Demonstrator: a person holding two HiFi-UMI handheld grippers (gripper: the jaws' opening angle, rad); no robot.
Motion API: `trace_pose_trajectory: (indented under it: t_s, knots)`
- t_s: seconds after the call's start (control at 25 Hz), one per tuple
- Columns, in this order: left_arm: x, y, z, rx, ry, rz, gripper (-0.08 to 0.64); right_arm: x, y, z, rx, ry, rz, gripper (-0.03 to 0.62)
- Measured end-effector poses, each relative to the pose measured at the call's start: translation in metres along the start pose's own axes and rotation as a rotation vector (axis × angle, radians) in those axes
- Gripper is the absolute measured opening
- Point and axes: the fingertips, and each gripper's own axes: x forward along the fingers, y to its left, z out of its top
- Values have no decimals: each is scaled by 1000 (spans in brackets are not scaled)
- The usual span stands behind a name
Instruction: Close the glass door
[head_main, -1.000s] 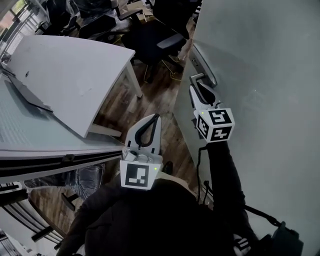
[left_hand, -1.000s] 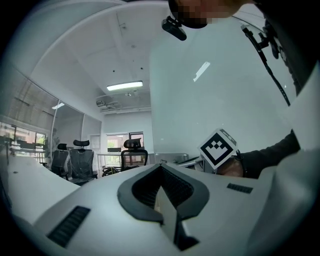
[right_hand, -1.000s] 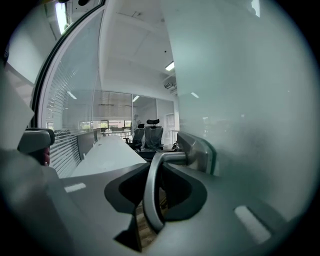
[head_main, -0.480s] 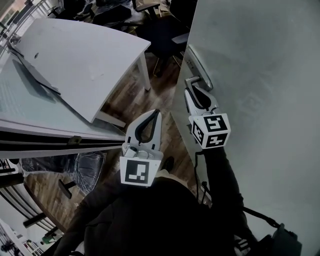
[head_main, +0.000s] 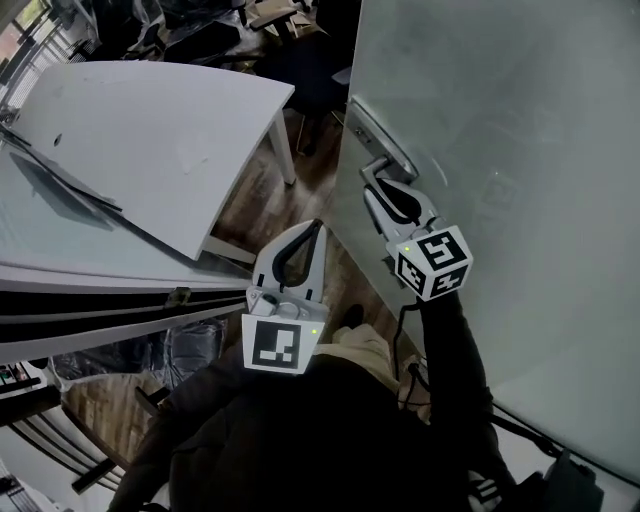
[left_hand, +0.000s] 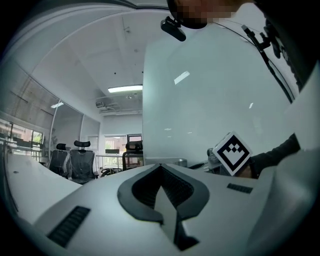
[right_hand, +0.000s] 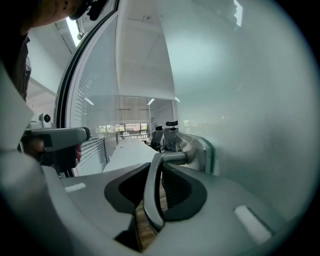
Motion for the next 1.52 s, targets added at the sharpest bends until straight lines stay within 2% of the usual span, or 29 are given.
trace_pose_trajectory:
  t_s: [0.24, 0.48, 1.08, 1.52]
  knots:
    - [-11, 7, 1, -7, -4, -28, -3, -1, 28, -2, -4, 9, 20, 67]
    - [-24, 4, 0, -9, 16, -9, -3, -5, 50, 0, -6, 4, 52, 67]
    - [-106, -3, -14, 9, 77, 199, -3, -9, 123, -9, -38, 26, 177, 69]
    - [-150, 2, -9, 0, 52, 255, -3, -23, 180, -16, -57, 33, 236, 69]
